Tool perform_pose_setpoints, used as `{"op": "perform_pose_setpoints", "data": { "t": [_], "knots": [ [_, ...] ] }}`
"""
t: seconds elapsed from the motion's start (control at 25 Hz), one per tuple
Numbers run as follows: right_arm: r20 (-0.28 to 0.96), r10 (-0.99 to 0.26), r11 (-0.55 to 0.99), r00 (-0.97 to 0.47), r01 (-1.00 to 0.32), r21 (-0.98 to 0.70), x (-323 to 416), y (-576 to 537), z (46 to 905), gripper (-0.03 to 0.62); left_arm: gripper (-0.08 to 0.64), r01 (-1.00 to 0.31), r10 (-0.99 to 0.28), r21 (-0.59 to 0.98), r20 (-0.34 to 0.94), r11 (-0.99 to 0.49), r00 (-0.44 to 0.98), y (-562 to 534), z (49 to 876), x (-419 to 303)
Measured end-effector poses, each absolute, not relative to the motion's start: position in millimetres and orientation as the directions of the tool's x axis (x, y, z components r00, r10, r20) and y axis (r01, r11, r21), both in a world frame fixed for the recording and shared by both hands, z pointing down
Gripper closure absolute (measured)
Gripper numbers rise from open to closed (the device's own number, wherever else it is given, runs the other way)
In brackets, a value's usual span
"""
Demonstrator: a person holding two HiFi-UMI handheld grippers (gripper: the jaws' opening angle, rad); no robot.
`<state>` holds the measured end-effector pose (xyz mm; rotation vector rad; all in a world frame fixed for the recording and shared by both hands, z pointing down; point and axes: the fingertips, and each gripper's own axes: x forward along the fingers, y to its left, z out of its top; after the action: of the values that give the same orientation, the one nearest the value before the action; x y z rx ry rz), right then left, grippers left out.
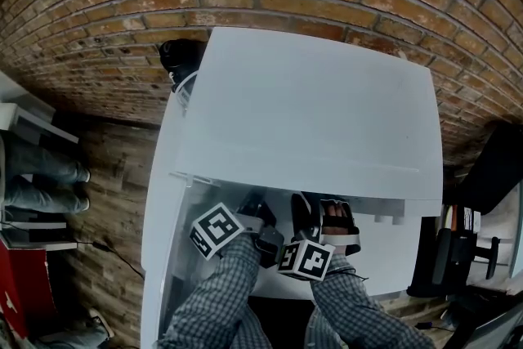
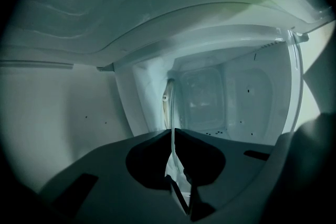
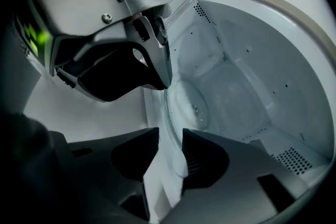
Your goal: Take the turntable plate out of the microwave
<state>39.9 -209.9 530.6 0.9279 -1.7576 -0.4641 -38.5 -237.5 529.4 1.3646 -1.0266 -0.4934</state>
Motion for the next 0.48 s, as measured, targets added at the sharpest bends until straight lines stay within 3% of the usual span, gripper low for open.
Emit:
{"op": "perform_pose_setpoints", "data": {
  "t": [0.48],
  "knots": [
    [0.605,-0.777,0.622,-0.176,-0.363,0.694,31.9,-220.9,521.3,0.472,0.534,-0.251,-0.809,0.948,0.3,0.195,0.505,-236.2,526.6,-38.8]
  ]
}}
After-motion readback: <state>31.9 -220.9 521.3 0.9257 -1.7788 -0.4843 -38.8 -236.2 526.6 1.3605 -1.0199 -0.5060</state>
